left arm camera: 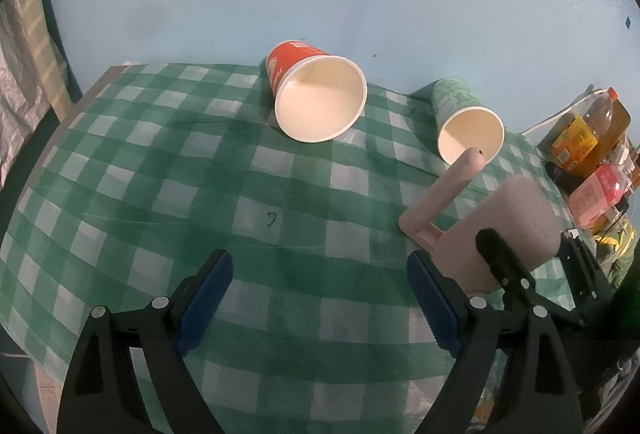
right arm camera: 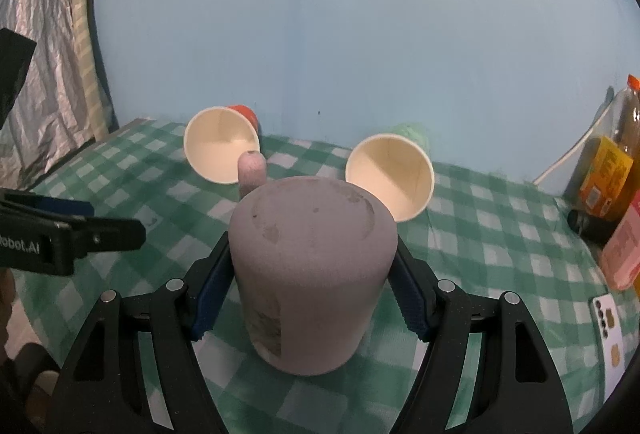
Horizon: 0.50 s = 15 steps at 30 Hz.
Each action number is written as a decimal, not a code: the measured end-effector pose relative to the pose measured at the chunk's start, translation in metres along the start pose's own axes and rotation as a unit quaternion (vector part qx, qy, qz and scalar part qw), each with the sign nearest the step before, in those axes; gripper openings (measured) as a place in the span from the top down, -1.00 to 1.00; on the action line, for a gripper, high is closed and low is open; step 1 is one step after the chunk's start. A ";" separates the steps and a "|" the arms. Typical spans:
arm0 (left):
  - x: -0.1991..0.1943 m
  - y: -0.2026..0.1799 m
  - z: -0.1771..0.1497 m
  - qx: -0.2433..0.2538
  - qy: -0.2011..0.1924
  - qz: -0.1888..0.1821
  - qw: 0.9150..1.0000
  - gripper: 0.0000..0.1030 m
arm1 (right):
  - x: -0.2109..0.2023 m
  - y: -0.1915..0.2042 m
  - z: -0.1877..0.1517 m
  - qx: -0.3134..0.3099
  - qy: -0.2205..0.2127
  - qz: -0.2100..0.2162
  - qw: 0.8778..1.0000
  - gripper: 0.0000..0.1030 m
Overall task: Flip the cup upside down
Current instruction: 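Lower the pink mug onto the cloth rim-down and open the right gripper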
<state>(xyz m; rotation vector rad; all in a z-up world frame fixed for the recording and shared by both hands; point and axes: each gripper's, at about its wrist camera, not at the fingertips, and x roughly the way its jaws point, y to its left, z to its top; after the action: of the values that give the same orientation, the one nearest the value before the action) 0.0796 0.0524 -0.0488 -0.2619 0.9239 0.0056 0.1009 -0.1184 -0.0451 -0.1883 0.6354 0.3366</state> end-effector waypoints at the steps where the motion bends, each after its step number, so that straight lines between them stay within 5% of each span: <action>1: 0.000 -0.001 0.000 -0.001 0.000 0.000 1.000 -0.74 | 0.000 -0.001 -0.001 0.003 0.000 0.001 1.000 -0.42; 8: -0.005 -0.005 -0.005 0.001 -0.012 0.006 1.000 -0.74 | -0.004 -0.006 -0.001 0.022 0.013 0.015 1.000 -0.43; 12: -0.018 -0.007 -0.011 0.000 -0.041 0.005 0.999 -0.74 | -0.017 -0.012 0.000 0.042 0.006 0.012 0.999 -0.76; 15: -0.029 -0.012 -0.017 0.003 -0.065 0.003 0.998 -0.75 | -0.033 -0.018 0.004 0.054 -0.006 0.011 0.998 -0.77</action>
<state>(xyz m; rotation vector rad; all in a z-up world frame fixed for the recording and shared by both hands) 0.0500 0.0402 -0.0332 -0.2513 0.7958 0.0253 0.0847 -0.1425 -0.0207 -0.0757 0.6427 0.3227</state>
